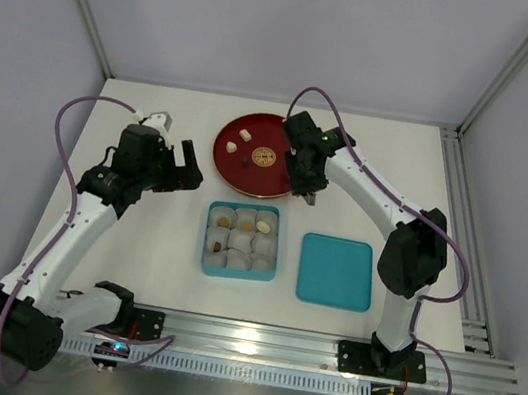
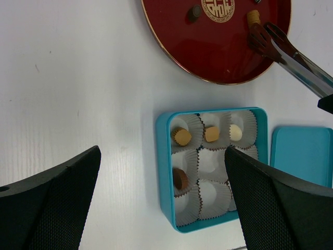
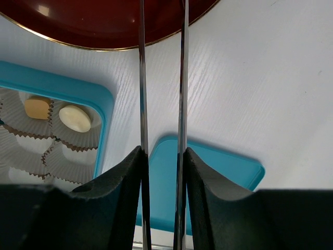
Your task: Pack the chocolate
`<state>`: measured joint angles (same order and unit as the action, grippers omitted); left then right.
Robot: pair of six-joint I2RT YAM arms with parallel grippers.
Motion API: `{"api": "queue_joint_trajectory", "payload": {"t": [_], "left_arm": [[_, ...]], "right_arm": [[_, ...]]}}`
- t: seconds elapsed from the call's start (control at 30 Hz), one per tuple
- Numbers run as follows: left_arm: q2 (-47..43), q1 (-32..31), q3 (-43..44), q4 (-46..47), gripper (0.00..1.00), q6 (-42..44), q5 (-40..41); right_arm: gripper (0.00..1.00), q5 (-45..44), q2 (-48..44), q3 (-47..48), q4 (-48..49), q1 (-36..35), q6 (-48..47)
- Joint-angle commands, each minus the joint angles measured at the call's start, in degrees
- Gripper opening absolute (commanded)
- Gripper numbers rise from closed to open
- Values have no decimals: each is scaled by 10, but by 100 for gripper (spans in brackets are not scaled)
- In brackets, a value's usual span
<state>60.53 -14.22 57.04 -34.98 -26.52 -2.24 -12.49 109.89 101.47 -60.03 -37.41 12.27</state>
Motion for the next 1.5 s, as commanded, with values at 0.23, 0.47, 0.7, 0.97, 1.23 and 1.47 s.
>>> {"api": "queue_joint_trajectory", "payload": {"t": [0.23,0.47,0.7,0.97,1.23,1.47], "left_arm": [[0,4,0,19,100,3,-11],[-2,5,0,20,100,2,-10],[-2,7,1,19,100,3,-12],[-2,9,0,19,100,3,-14],[-2,9,-1,19,100,3,-15],[-1,9,0,19,100,2,-15]], "right_arm": [[41,-3,-17,27,-14,-6,-4],[41,-3,-17,23,-14,-6,-4],[38,-1,-13,26,-12,-6,-4],[34,-1,-7,35,-13,-6,-6],[34,-2,-13,51,-15,-6,-6],[34,-3,-16,55,-17,-10,-6]]}}
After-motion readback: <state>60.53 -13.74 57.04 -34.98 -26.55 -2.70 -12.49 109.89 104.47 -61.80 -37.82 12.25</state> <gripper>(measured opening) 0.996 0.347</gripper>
